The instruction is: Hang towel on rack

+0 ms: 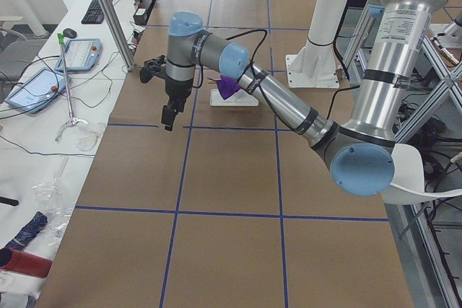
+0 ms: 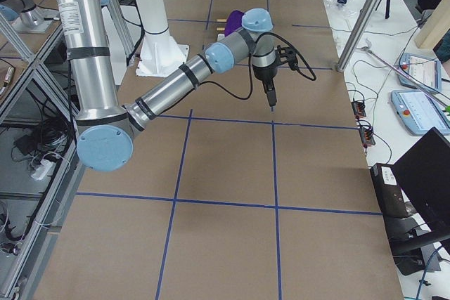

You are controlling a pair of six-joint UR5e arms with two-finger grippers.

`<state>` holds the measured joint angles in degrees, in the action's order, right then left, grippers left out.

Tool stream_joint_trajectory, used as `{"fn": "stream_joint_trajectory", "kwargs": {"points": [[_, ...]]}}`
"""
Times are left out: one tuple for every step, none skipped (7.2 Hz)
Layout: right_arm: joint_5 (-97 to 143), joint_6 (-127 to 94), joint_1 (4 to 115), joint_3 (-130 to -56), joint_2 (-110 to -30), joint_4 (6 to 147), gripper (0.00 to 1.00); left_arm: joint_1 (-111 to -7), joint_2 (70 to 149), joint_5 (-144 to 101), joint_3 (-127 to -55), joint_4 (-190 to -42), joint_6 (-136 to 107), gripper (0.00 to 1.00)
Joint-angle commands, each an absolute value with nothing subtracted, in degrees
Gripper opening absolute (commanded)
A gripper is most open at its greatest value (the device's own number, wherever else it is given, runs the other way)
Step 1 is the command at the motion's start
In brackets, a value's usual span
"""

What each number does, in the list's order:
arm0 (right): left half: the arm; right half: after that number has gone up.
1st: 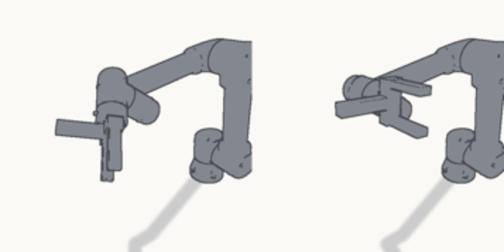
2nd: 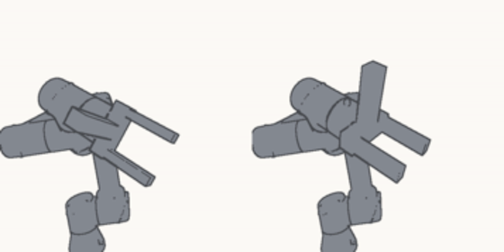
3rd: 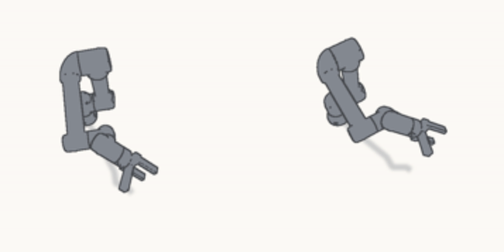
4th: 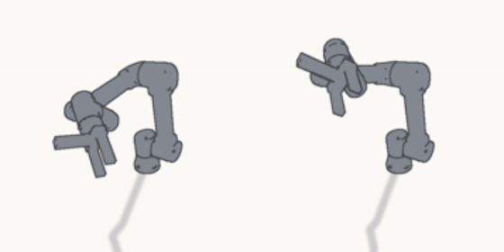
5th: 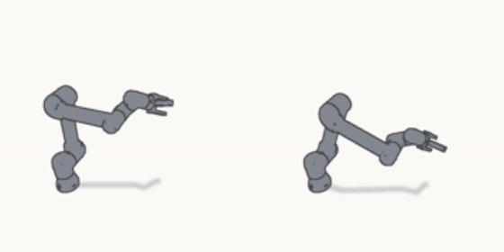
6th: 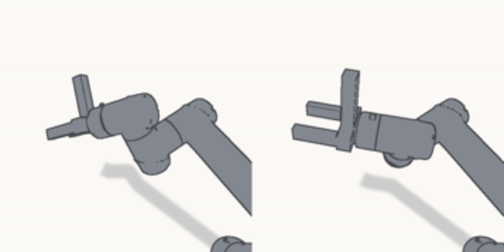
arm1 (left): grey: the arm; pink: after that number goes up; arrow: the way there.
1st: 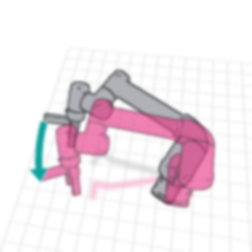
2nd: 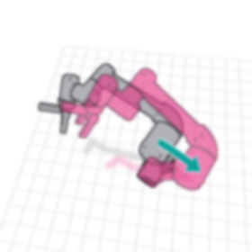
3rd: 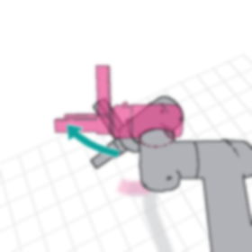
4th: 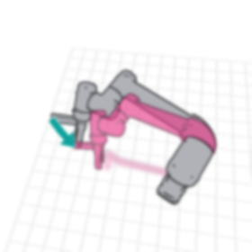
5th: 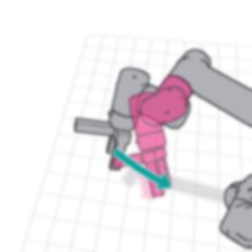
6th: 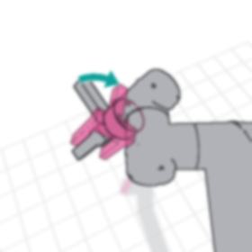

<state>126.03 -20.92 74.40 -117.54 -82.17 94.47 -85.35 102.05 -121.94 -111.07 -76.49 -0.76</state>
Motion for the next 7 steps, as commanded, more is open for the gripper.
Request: {"fn": "stream_joint_trajectory", "kwargs": {"points": [[128.58, -4.29, 82.85, -108.59, -83.14, 95.19, 1.00, -92.00, 98.03, -122.52, -102.60, -83.28, 12.36, 1.00], [129.54, 1.26, 84.36, -104.80, -83.75, 95.01, 1.00, -92.54, 92.52, -126.35, -101.52, -85.58, 13.00, 1.00], [130.42, 2.27, 84.46, -103.29, -84.19, 95.18, 1.00, -92.55, 86.98, -130.82, -101.51, -89.17, 13.01, 1.00], [130.52, 2.29, 84.46, -103.27, -85.33, 95.19, 1.00, -92.46, 84.31, -131.13, -101.51, -90.77, 12.92, 1.00], [132.43, 2.29, 84.46, -103.45, -86.56, 95.10, 1.00, -92.29, 82.37, -131.13, -101.43, -90.79, 11.96, 1.00], [133.32, 2.29, 84.46, -103.71, -87.09, 94.92, 1.00, -92.37, 82.18, -131.13, -101.77, -90.88, 11.95, 1.00], [133.33, 2.29, 84.46, -103.80, -87.19, 94.92, 1.00, -92.11, 82.87, -131.05, -102.21, -90.79, 12.04, 1.00]]}}
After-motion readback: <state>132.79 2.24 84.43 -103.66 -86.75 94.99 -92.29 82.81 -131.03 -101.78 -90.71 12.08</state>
